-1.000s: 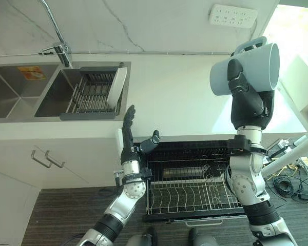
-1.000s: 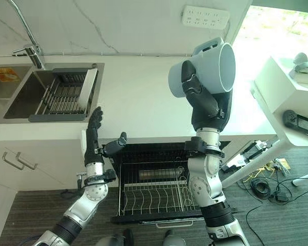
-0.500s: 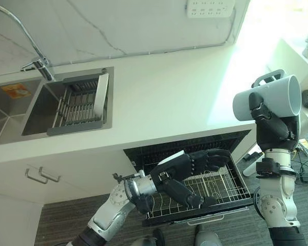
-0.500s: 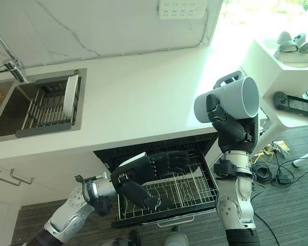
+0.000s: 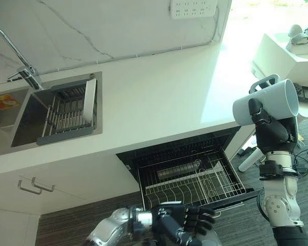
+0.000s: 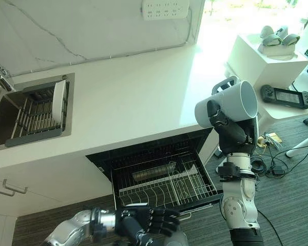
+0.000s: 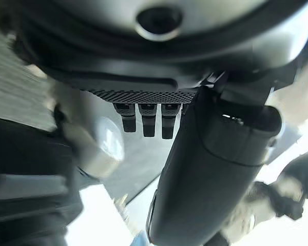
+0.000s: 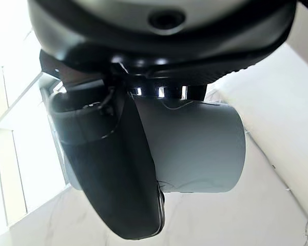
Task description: Place the dishes in the dishwasher.
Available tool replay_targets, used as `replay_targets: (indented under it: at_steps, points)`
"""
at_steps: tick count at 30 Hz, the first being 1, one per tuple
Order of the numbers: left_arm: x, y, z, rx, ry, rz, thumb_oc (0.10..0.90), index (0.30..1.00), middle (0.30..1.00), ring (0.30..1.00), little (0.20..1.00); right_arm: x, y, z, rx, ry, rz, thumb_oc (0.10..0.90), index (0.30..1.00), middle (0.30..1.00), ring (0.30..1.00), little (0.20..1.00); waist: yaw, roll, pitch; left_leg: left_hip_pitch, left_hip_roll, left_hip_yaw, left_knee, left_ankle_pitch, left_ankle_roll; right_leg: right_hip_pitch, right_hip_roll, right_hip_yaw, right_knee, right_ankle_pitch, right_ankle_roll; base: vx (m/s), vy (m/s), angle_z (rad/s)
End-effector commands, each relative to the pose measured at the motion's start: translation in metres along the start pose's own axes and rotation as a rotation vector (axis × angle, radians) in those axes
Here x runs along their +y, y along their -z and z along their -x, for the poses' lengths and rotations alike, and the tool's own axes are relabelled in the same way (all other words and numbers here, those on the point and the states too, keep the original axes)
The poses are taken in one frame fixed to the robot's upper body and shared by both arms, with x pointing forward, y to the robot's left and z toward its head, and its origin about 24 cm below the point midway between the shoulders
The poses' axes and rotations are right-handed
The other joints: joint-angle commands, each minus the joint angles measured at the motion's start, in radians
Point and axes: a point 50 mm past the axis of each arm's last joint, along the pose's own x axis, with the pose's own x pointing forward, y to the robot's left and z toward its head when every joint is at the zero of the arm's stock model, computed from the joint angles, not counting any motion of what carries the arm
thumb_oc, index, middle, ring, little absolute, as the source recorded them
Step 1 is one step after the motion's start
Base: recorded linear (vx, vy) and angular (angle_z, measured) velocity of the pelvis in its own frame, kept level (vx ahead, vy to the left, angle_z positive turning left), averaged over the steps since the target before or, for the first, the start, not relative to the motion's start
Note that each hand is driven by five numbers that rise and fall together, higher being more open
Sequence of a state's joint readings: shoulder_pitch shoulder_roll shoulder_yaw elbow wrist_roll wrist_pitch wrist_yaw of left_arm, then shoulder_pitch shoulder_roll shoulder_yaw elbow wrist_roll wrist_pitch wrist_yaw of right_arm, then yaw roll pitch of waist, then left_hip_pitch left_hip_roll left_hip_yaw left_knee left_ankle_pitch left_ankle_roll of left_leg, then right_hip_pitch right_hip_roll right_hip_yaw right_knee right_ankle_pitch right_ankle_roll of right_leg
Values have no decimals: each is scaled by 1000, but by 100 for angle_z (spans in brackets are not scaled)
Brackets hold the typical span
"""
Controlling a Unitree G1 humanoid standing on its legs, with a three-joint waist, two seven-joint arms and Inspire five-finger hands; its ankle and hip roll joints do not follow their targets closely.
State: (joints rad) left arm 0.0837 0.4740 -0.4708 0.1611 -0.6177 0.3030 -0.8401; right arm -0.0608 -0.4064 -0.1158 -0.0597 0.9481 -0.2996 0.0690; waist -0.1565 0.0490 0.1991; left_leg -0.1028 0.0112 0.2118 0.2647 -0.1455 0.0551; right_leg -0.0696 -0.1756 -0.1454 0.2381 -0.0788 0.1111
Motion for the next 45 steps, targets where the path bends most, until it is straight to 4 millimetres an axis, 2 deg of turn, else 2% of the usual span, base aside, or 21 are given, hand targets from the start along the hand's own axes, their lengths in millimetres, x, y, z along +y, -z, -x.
replay_targets:
  at_steps: [1,6,10,12,18,20,22,28,30,33,41,45]
  points:
    - [-7,-49,4,-344,104,-86,800,900,900,900,900,12,-43,-20,-192,-148,43,400,300,300,300,300,20,6,-62,56,92,23,35,-117,-65,-52,32,32,62,-92,29,0,0,0]
    - [12,-37,41,-551,-55,-6,800,900,900,900,900,8,-43,-18,-185,-135,51,400,300,300,300,300,63,6,-64,43,89,0,35,-111,-71,-48,21,1,62,-99,26,-6,-1,3]
    - [19,-31,58,-650,-117,32,800,900,900,900,900,10,-39,-17,-178,-135,50,400,300,300,300,300,94,-2,-70,30,85,-18,35,-106,-73,-46,13,-23,62,-103,23,-9,-15,21]
    - [20,-27,61,-662,-104,65,800,900,900,900,900,12,-38,-17,-173,-136,51,400,300,300,300,300,104,-5,-73,24,85,-24,35,-104,-73,-46,10,-32,62,-105,22,-7,-18,22]
    - [25,8,67,-630,-165,205,800,900,900,900,900,13,-32,-18,-154,-139,41,400,300,300,300,300,129,-10,-75,14,83,-32,35,-102,-73,-47,2,-56,62,-110,23,4,-16,7]
    - [27,19,73,-655,-216,259,800,900,900,900,900,12,-31,-18,-148,-138,39,400,300,300,300,300,134,-9,-74,11,83,-34,35,-101,-74,-48,2,-59,62,-113,21,0,0,0]
    - [31,39,81,-626,-319,327,800,900,900,900,900,11,-30,-18,-139,-140,34,400,300,300,300,300,140,-9,-72,10,84,-35,35,-99,-75,-47,1,-65,62,-115,21,0,0,0]
    - [33,77,85,-613,-451,518,800,900,900,900,900,13,-26,-21,-124,-137,35,400,300,300,300,300,153,-10,-72,1,85,-37,35,-97,-77,-48,-5,-82,62,-118,21,13,-8,7]
    - [35,99,88,-575,-580,604,800,900,900,900,900,13,-22,-21,-106,-126,36,400,300,300,300,300,155,-15,-70,-2,88,-34,35,-95,-78,-49,-7,-89,62,-117,22,39,-17,8]
    - [32,116,85,-593,-649,704,800,900,900,900,900,11,-20,-20,-92,-106,37,400,300,300,300,300,157,-22,-65,-7,93,-30,35,-93,-79,-50,-11,-99,62,-118,21,12,-7,1]
    - [30,142,91,-699,-854,899,800,900,900,900,900,3,-14,-11,-68,-58,43,400,300,300,300,300,161,-37,-55,-14,92,-28,35,-91,-78,-45,-15,-113,62,-118,21,22,-12,5]
    - [30,145,90,-747,-873,929,800,900,900,900,900,0,-12,-8,-58,-47,42,400,300,300,300,300,163,-42,-52,-13,91,-28,35,-93,-77,-43,-15,-117,62,-121,18,0,0,0]
